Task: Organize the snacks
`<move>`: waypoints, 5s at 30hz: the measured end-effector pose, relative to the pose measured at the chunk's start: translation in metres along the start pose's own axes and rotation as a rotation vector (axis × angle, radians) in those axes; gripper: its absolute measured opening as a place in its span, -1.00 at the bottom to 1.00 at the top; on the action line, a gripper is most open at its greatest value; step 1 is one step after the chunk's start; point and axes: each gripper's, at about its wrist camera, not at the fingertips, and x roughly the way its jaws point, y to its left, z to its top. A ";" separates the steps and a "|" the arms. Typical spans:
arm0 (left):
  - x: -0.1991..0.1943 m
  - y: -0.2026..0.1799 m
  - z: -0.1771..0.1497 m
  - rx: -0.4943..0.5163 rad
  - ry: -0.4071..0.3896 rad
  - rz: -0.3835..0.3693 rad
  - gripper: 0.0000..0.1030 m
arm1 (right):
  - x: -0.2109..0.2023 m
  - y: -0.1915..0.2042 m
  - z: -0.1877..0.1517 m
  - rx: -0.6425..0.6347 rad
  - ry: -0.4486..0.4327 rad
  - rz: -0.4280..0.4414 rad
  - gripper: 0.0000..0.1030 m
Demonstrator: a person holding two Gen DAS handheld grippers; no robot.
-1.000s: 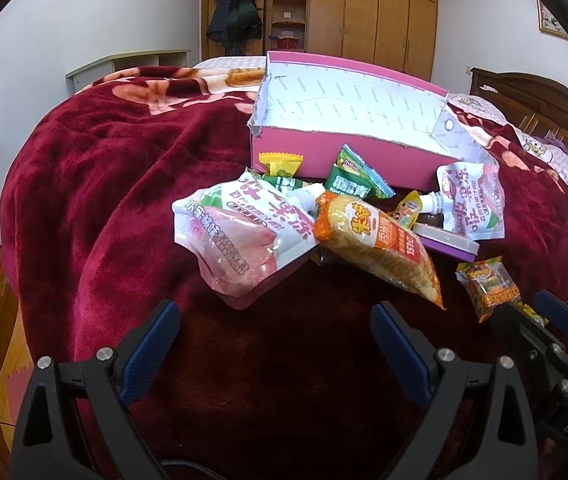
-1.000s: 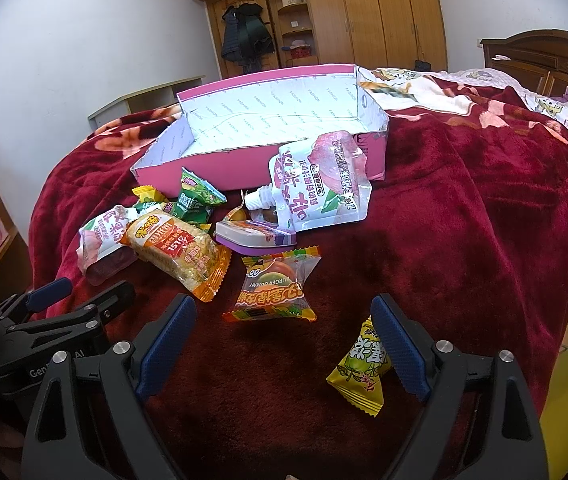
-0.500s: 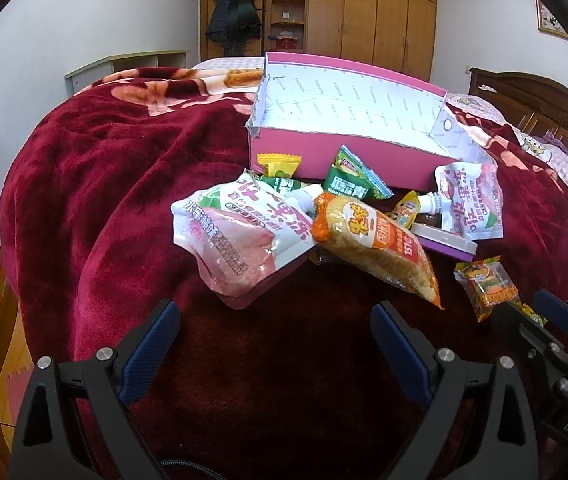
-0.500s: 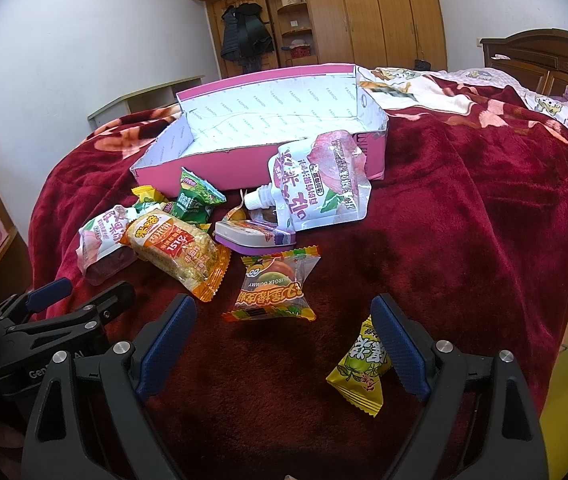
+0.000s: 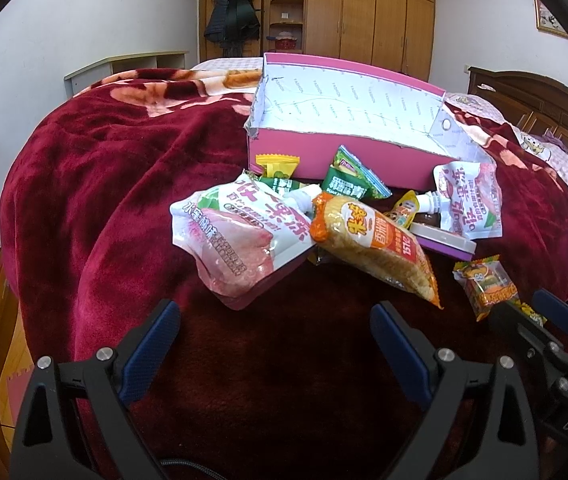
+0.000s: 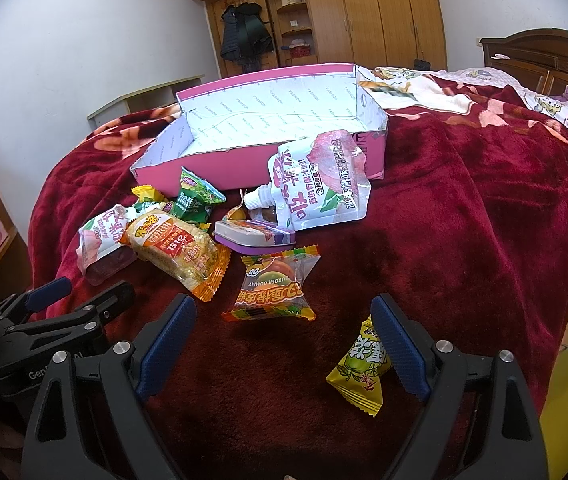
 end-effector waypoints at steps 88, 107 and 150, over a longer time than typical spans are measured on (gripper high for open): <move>0.028 0.031 0.015 0.179 -0.072 -0.120 0.73 | 0.037 -0.012 0.004 0.004 0.039 -0.068 0.32; -0.020 0.030 0.022 0.130 -0.154 -0.128 0.73 | 0.014 -0.017 0.009 0.019 -0.014 -0.041 -0.08; 0.030 -0.033 0.156 0.128 -0.187 -0.095 0.73 | 0.043 -0.010 0.139 -0.059 -0.088 0.054 -0.08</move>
